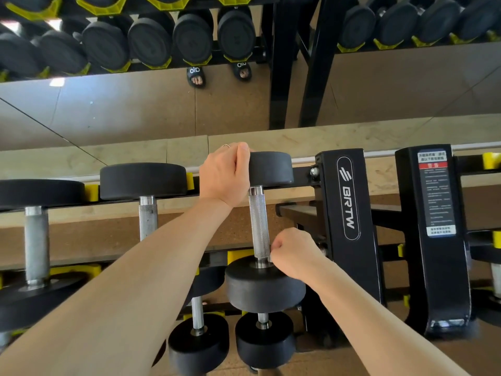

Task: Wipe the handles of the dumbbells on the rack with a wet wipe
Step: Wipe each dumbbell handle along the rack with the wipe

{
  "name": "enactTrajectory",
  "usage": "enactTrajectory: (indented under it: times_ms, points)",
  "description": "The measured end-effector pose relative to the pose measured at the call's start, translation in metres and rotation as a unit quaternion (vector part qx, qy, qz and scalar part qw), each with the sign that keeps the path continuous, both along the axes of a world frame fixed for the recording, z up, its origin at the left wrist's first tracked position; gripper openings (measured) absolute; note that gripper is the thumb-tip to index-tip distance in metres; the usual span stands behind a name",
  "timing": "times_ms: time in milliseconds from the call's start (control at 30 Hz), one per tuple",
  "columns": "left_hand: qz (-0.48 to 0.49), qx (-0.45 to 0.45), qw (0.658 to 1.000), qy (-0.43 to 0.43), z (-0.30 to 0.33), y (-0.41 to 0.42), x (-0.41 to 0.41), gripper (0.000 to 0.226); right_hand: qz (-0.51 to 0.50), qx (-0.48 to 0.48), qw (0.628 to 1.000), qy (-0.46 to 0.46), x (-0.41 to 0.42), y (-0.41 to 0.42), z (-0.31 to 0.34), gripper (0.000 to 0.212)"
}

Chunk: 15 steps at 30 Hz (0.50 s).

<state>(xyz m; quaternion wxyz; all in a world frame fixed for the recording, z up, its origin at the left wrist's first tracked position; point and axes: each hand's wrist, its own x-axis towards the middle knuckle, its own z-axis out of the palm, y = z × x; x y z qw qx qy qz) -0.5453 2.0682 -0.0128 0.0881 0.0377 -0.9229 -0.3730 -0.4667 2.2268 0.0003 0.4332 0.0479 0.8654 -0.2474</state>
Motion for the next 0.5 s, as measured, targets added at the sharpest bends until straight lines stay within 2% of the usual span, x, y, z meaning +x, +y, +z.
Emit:
enactTrajectory:
  times_ms: [67, 133, 233, 300, 433, 500]
  points:
    - [0.004, -0.010, 1.000, -0.022, 0.004, 0.000, -0.001, 0.055, 0.007, 0.012, 1.000, 0.011, 0.003, -0.001, 0.003, 0.003]
    - [0.008, -0.028, 0.998, -0.052, 0.010, 0.001, -0.001, 0.051, 0.025, 0.002, 0.999, 0.041, 0.008, -0.005, 0.010, 0.008]
    - [0.012, -0.059, 0.996, -0.071, 0.018, 0.003, 0.001, 0.041, 0.022, -0.095, 0.988, 0.118, 0.013, -0.020, 0.023, 0.017]
    - [0.004, -0.065, 0.995, -0.080, 0.022, 0.004, 0.001, 0.032, 0.072, -0.128, 0.982, 0.116, 0.016, -0.027, 0.028, 0.021]
    - [0.031, 0.007, 0.992, -0.120, 0.021, 0.004, 0.006, 0.016, 0.200, -0.053, 0.977, 0.056, 0.013, -0.017, 0.029, 0.025]
    - [0.034, 0.012, 0.990, -0.133, 0.023, 0.007, 0.016, 0.032, 0.200, -0.001, 0.976, 0.080, 0.004, -0.005, 0.032, 0.026]
